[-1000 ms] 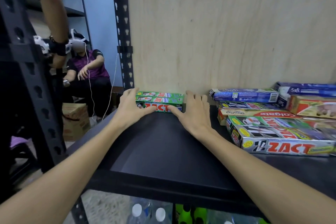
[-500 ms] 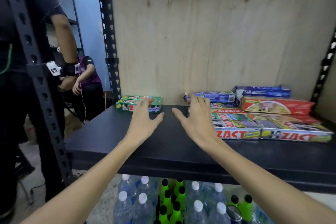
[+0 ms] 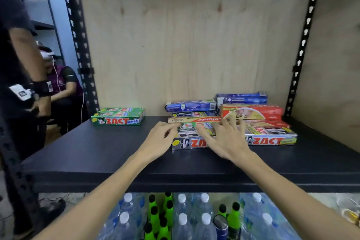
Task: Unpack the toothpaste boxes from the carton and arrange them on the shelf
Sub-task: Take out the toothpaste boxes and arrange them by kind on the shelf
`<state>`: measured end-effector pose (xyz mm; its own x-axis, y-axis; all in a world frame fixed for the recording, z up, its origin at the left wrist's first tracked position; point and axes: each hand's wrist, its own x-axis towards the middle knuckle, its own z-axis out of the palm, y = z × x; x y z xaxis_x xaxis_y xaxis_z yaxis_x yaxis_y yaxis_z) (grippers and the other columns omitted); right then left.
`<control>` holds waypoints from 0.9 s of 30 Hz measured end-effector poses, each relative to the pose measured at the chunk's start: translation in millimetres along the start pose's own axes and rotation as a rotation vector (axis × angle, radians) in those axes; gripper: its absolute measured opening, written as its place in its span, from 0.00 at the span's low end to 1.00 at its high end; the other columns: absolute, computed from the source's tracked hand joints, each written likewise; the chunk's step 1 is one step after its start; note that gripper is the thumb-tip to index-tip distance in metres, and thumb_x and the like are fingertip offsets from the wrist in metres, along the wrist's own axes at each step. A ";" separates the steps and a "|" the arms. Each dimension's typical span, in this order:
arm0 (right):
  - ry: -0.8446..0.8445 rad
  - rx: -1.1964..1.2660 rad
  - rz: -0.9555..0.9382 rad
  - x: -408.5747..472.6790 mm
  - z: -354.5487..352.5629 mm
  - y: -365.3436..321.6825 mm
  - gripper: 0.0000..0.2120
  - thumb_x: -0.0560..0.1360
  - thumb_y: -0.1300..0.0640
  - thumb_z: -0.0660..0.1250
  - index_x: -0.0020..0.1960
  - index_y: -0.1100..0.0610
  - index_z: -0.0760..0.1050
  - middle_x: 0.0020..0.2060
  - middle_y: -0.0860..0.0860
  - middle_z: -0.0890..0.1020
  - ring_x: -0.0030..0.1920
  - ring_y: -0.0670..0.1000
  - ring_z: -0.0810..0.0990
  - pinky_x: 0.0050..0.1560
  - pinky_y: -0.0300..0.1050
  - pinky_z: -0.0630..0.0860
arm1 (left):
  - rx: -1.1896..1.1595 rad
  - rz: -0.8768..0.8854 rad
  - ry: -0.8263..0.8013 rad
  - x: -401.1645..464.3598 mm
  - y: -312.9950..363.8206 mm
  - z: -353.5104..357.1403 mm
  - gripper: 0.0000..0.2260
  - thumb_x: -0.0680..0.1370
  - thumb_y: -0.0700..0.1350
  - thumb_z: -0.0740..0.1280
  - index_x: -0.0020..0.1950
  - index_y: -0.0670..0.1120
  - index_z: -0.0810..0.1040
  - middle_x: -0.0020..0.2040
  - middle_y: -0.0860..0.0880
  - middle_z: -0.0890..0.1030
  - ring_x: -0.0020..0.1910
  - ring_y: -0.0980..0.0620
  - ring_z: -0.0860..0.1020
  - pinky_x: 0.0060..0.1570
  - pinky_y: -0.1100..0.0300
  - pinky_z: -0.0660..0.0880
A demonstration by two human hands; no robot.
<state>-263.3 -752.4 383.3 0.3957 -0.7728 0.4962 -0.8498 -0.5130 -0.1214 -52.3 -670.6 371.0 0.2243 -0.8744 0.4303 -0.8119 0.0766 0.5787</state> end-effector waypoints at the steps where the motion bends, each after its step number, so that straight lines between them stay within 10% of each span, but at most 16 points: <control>1: -0.010 0.012 -0.013 0.5 -0.1 0.4 0.43 0.74 0.25 0.39 0.64 0.51 0.79 0.64 0.54 0.77 0.71 0.57 0.63 0.71 0.62 0.48 | 0.009 -0.008 -0.005 1.3 -1.9 -0.5 0.17 0.84 0.54 0.55 0.71 0.57 0.75 0.64 0.55 0.73 0.63 0.60 0.71 0.60 0.65 0.63; 15: -0.166 0.079 -0.279 14.5 5.1 -96.1 0.39 0.74 0.26 0.40 0.68 0.45 0.74 0.67 0.51 0.74 0.68 0.55 0.72 0.69 0.63 0.52 | 0.193 -0.045 0.089 -26.9 -75.0 -86.1 0.06 0.81 0.55 0.62 0.48 0.56 0.75 0.49 0.56 0.77 0.46 0.57 0.74 0.45 0.60 0.68; 27: -0.125 0.480 -0.263 58.9 62.0 -208.0 0.18 0.73 0.46 0.73 0.59 0.51 0.74 0.57 0.51 0.72 0.58 0.57 0.75 0.60 0.54 0.68 | 0.261 -0.209 0.202 -22.4 -158.4 -162.7 0.15 0.72 0.50 0.77 0.48 0.54 0.71 0.56 0.49 0.79 0.53 0.49 0.78 0.52 0.50 0.76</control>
<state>-41.6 -714.4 384.5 0.6360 -0.6189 0.4609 -0.4741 -0.7847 -0.3994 159.0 -585.2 382.4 0.4796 -0.7441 0.4650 -0.8415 -0.2399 0.4840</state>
